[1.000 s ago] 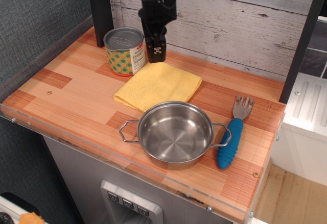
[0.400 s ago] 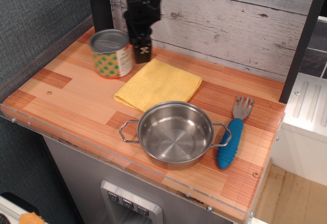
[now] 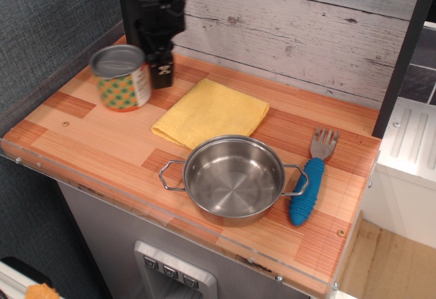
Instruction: Move the can to the far corner of the table.
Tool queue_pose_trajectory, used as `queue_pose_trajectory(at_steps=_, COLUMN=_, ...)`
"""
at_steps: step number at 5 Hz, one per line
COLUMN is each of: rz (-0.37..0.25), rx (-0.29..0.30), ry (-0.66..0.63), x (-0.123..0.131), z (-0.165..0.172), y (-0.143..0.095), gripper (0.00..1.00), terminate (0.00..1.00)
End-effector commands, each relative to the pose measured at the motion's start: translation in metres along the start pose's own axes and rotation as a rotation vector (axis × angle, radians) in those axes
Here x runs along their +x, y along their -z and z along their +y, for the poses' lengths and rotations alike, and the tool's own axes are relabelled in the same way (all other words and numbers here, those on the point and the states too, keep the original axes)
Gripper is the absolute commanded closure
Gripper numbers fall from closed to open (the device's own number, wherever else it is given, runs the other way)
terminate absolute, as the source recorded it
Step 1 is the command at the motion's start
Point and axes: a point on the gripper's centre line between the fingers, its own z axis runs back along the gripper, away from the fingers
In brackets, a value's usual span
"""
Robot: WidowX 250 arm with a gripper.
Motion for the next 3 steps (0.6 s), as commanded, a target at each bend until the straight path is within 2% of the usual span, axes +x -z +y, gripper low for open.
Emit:
queue_pose_trajectory(at_steps=1, rz=0.045, rx=0.046, ry=-0.057, x=-0.035, z=-0.003, y=-0.021, gripper=0.00, terminate=0.00)
queue_pose_trajectory(at_steps=2, rz=0.089, rx=0.022, ry=-0.106, x=-0.062, z=-0.010, y=-0.021, gripper=0.00, terminate=0.00)
queue_pose_trajectory(at_steps=3, rz=0.082, rx=0.002, ry=-0.131, x=-0.075, z=-0.010, y=-0.023, gripper=0.00, terminate=0.00)
